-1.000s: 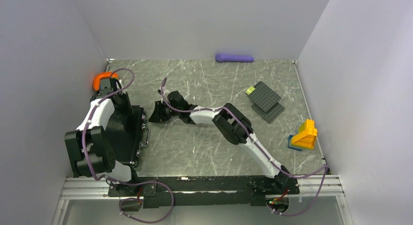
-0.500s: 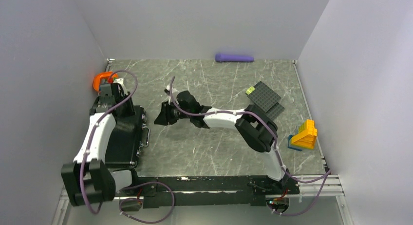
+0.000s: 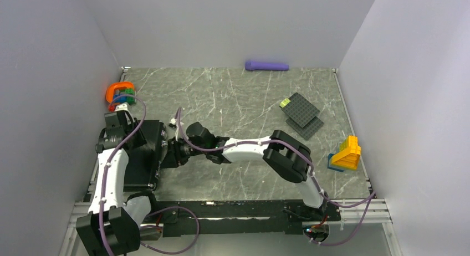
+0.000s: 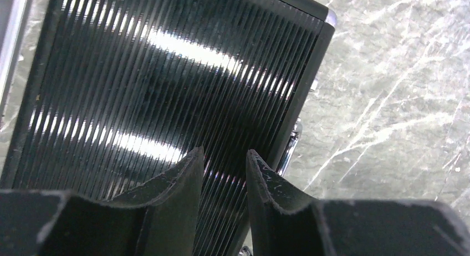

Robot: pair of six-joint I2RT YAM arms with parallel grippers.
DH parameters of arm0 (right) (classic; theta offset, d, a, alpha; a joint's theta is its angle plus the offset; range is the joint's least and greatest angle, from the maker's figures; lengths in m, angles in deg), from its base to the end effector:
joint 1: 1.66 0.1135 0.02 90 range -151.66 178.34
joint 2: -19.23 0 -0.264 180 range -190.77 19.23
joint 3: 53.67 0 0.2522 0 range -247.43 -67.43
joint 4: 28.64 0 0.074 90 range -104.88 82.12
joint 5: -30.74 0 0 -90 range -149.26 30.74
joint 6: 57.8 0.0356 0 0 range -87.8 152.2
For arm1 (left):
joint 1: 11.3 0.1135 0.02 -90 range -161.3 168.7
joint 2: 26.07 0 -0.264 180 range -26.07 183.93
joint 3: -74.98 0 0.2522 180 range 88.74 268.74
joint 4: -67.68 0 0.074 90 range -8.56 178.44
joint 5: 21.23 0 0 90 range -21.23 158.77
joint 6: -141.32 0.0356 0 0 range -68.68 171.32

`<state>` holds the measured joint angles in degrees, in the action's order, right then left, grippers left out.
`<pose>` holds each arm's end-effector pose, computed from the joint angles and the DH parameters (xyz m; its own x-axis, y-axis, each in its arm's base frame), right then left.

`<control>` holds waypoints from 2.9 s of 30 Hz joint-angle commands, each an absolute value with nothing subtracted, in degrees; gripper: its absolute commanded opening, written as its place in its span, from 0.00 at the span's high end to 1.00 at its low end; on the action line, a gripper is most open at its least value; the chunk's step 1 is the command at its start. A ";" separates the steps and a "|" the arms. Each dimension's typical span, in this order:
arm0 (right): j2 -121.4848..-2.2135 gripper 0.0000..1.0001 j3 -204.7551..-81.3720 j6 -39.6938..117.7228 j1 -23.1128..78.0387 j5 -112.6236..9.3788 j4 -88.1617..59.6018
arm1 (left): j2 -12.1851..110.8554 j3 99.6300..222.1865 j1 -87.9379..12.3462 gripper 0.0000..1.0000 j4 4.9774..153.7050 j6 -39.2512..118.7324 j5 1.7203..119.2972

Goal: Pack up texas hold em set

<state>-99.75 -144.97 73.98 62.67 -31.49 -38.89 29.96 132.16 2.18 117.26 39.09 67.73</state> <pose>0.1895 0.4325 0.1957 -0.7564 -0.2129 -0.6185 -0.6518 0.1669 0.7398 0.1921 0.0454 0.2555 -0.6641 -0.3770 -0.6456 -0.3705 0.9160 -0.1538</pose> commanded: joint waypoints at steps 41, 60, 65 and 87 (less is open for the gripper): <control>-107.67 0.71 -148.77 73.36 67.36 -34.80 -36.39 | 24.16 132.17 3.64 0.60 115.37 38.75 68.44; -111.97 0.72 -154.97 70.48 67.15 -38.75 -31.29 | 23.32 132.16 3.62 0.60 114.99 38.92 67.32; -104.14 0.72 -148.42 66.16 66.85 -45.04 -30.84 | 20.69 132.07 3.51 0.59 113.41 39.63 66.23; -67.93 0.66 -112.59 55.83 31.94 -49.98 -24.96 | 11.26 130.00 -2.46 0.26 108.46 44.66 60.27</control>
<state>-77.71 -116.07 60.78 37.67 -47.76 -27.37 13.17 130.23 -2.00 111.47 43.22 63.14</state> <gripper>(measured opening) 0.334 0.714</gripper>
